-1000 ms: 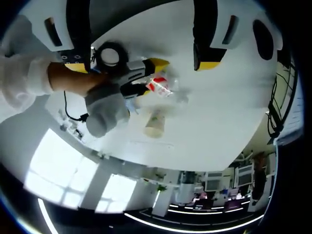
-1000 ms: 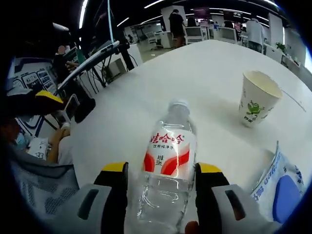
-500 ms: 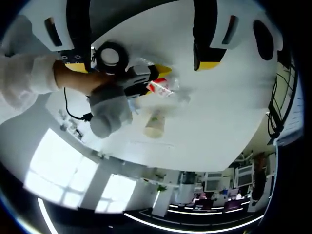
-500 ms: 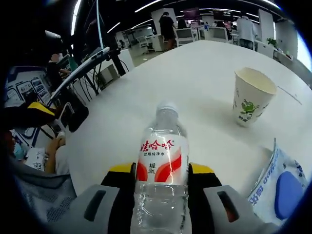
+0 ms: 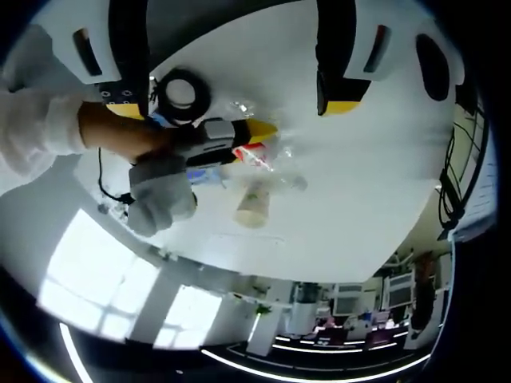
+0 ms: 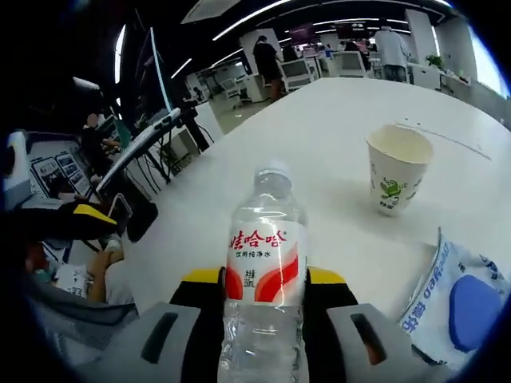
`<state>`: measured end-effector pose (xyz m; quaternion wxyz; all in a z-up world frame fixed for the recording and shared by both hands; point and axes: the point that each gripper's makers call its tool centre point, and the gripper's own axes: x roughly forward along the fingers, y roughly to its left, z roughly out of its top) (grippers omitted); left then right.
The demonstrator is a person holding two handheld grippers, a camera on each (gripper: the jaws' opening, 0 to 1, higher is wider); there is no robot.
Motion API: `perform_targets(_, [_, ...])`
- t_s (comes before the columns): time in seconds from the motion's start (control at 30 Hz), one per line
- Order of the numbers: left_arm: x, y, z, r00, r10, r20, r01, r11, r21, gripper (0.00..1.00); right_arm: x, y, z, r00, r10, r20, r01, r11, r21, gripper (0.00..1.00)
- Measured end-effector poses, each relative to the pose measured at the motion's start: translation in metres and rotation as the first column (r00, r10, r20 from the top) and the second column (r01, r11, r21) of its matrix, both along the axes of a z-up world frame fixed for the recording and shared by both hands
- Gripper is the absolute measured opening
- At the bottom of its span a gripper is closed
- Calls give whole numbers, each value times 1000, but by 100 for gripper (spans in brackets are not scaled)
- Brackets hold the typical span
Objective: Arrange the tabletop items into an orderly group along one side of the table until the central work area is clear of visible clutter.
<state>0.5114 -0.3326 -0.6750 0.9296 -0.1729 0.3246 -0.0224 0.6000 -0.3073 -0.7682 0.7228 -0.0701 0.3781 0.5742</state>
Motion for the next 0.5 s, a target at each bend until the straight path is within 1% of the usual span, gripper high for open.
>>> perform_targets(0.13, [1,1,-2,1000,-5,-1,5,1000,5,84,-3,-4,17,1000,-1,15,0,999,40,33])
perform_targets(0.27, [3,5,0,1000,15,14,-15,1000,-11,83,-2,-2,23,1000,-5,22,3,998,66,33])
perform_targets(0.33, [4,7,3,999,30,28,-30,999,-28,83,-3,-4,30,1000,-2,26,0,997,75,33])
perform_targets(0.4, [5,9,3,999,36,32,-35,999,-29,83,-7,-8,35,1000,0,29,-2,996,86,33])
perform_targets(0.5, [6,9,4,999,39,37,-38,999,-29,83,-6,-10,40,999,5,35,-8,995,99,34])
